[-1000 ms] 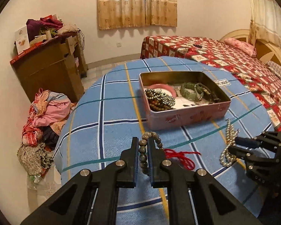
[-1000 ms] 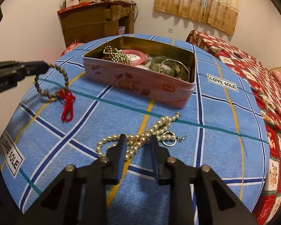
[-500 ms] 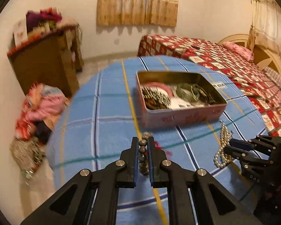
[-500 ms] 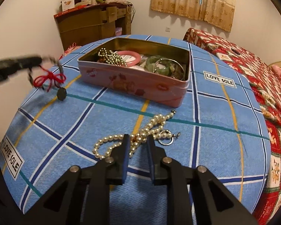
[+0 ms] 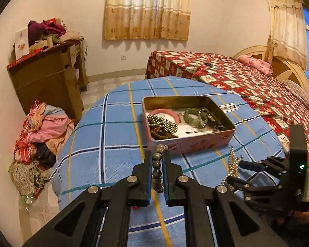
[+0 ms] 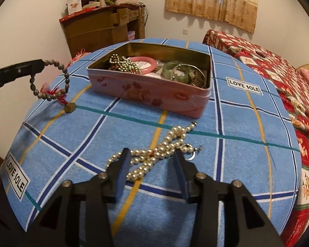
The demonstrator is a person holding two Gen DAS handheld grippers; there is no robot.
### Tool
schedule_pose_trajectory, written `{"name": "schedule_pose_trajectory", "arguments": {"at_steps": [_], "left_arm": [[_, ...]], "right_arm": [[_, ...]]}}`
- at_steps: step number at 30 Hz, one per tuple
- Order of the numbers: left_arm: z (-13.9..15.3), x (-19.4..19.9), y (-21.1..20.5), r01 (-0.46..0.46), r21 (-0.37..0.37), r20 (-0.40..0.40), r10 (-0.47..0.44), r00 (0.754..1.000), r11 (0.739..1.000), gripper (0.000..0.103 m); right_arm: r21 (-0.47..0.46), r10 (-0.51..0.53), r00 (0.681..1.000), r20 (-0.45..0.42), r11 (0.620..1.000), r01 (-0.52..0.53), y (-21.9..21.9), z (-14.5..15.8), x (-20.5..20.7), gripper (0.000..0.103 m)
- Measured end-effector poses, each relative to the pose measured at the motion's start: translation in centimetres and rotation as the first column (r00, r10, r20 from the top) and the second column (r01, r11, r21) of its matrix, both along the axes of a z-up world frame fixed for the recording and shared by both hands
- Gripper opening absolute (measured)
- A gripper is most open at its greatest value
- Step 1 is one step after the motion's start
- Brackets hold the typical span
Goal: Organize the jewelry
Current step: 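Lift and carry the grey bracelet with the left tool while the right tool carries the pearls to the tin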
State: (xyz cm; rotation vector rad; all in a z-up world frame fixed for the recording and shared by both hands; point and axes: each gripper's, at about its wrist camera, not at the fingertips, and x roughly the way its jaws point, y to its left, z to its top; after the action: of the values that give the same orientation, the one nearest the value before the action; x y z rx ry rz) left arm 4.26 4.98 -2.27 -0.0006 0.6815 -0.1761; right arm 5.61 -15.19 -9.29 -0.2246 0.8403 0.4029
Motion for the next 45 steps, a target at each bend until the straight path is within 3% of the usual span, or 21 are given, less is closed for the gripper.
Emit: {"name": "schedule_pose_trajectory", "arguments": {"at_steps": [4,6,9,18,36,45], "left_arm": [[-0.3,0.4,-0.2,-0.011,0.019,0.000,0.011,1.000,1.000,0.008],[-0.7,0.7,-0.1,-0.022,0.029,-0.009,0.022,1.000,0.999,0.008],[-1.2,0.9,0.1,-0.028,0.035,-0.022,0.029,0.999,0.999,0.008],[-2.2,1.2,0.3,-0.032,0.034,-0.051,0.034,0.998,0.999,0.008],[-2.2,1.2,0.4,-0.033,0.033,-0.046,0.035,0.998,0.999,0.008],[-1.1,1.3,0.3,-0.038,0.036,-0.024,0.039,0.999,0.999,0.008]], "right_arm": [[-0.013,0.003,1.000,-0.013,1.000,-0.003,0.3,-0.5,0.4,0.048],[-0.013,0.010,1.000,-0.018,1.000,-0.010,0.2,-0.5,0.3,0.034],[-0.005,0.023,0.999,-0.029,1.000,-0.023,0.0,-0.5,0.2,0.025],[-0.004,0.031,0.999,-0.023,1.000,-0.031,-0.2,-0.3,-0.3,0.010],[0.050,0.007,0.997,0.083,0.999,-0.011,-1.2,2.7,-0.8,0.008],[0.001,-0.008,0.990,0.138,1.000,0.008,-1.3,3.6,-0.9,0.008]]}}
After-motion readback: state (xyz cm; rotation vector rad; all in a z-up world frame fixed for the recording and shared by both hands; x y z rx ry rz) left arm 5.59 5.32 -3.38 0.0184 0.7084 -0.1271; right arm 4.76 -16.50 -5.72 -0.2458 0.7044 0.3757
